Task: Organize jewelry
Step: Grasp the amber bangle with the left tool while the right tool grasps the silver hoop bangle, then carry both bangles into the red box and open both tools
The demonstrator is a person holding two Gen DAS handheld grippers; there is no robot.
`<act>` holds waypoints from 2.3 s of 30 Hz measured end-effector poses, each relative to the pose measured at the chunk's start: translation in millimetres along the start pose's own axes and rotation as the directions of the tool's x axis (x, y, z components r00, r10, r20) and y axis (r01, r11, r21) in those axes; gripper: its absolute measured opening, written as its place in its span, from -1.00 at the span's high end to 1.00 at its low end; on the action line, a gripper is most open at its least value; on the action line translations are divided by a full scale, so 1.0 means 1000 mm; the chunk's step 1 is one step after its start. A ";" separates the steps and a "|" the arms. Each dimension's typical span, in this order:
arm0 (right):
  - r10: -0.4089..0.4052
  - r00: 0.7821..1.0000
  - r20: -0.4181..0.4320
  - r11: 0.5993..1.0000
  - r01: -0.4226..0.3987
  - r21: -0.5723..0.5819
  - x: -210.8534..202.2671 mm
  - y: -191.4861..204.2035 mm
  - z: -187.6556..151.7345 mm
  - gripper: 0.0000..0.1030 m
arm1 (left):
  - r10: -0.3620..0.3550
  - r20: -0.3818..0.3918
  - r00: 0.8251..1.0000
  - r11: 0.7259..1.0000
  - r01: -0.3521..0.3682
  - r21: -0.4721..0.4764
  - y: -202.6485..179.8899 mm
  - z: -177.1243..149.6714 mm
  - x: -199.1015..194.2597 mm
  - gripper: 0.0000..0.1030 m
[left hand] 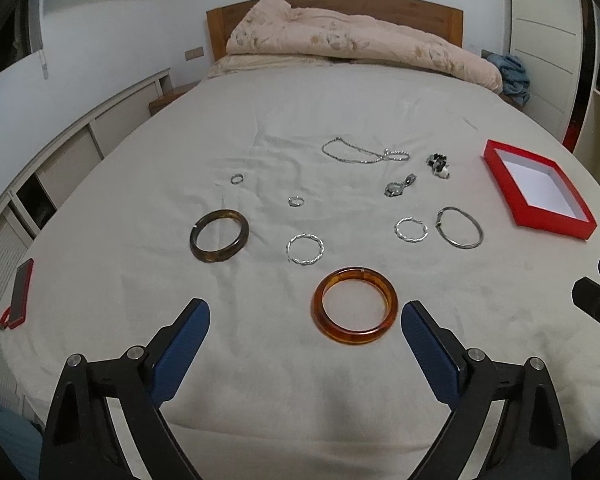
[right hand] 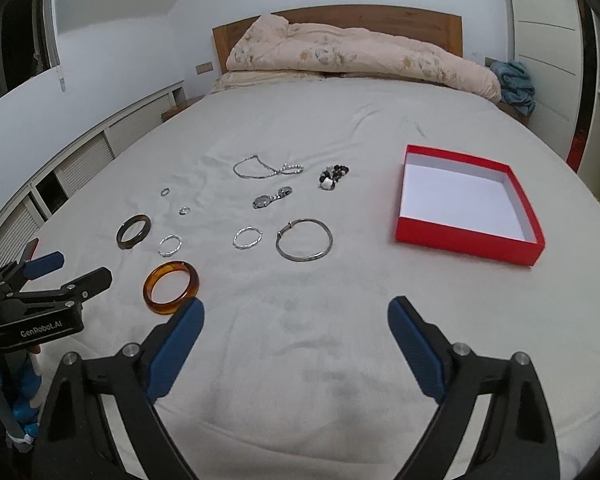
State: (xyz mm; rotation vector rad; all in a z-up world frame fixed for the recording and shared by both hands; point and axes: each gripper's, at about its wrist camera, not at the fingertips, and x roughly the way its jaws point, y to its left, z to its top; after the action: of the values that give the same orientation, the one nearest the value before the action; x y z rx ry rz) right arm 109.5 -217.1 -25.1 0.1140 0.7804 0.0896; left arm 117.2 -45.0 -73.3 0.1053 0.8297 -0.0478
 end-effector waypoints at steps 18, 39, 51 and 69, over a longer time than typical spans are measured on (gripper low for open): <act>0.021 0.992 -0.123 0.999 -0.018 0.028 0.118 -0.037 0.038 0.20 | -0.051 -0.162 0.986 0.997 0.042 -0.058 0.006 0.001 0.096 -0.22; -0.069 0.972 -0.224 0.987 0.035 -0.155 0.196 -0.033 0.064 0.92 | -0.112 -0.154 0.982 0.994 0.111 -0.015 -0.005 0.012 0.115 0.78; -0.054 0.998 -0.034 0.994 0.050 -0.100 0.094 -0.055 0.093 0.92 | -0.104 -0.078 0.992 0.994 0.105 0.017 -0.032 0.038 0.068 0.79; -0.215 0.975 -0.061 0.972 0.220 0.084 0.075 -0.246 0.091 0.91 | -0.376 -0.112 0.920 0.895 0.392 0.214 -0.288 0.141 0.109 0.80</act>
State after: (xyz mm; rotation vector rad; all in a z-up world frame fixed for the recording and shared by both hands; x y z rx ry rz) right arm 236.3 -457.3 -46.4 0.1117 0.8438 -0.1517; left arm 270.7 -347.6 -80.9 0.1631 0.9019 -0.5205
